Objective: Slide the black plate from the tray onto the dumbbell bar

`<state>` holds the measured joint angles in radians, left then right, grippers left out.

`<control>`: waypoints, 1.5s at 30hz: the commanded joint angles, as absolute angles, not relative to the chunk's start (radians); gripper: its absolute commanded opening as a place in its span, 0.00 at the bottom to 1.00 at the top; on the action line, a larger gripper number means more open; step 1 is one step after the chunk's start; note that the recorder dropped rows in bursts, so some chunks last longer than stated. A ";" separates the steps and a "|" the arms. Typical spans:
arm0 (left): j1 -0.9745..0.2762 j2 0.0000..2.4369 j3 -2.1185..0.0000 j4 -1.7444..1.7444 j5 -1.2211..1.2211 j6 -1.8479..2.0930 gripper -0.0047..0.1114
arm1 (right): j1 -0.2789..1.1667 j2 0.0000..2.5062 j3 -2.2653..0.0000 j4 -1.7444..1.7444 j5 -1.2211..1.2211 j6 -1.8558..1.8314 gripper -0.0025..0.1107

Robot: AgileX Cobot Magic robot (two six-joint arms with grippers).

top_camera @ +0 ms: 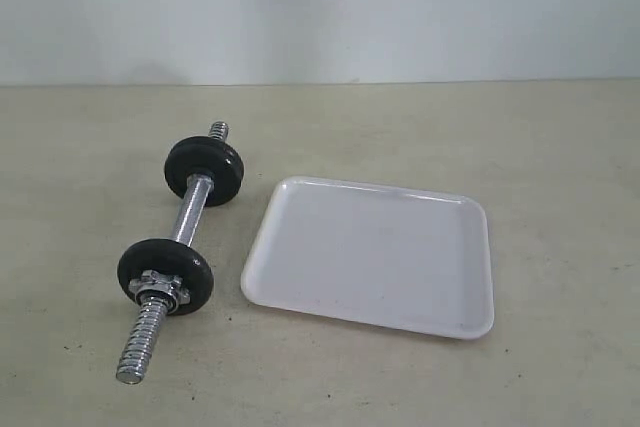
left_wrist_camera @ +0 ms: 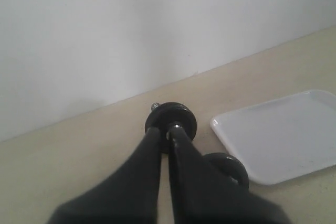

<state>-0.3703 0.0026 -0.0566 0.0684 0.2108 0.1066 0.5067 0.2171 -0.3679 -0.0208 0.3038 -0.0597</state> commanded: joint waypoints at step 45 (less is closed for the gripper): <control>-0.371 0.000 0.000 0.065 0.113 0.128 0.08 | 0.509 0.211 -0.020 -0.008 0.029 0.076 0.02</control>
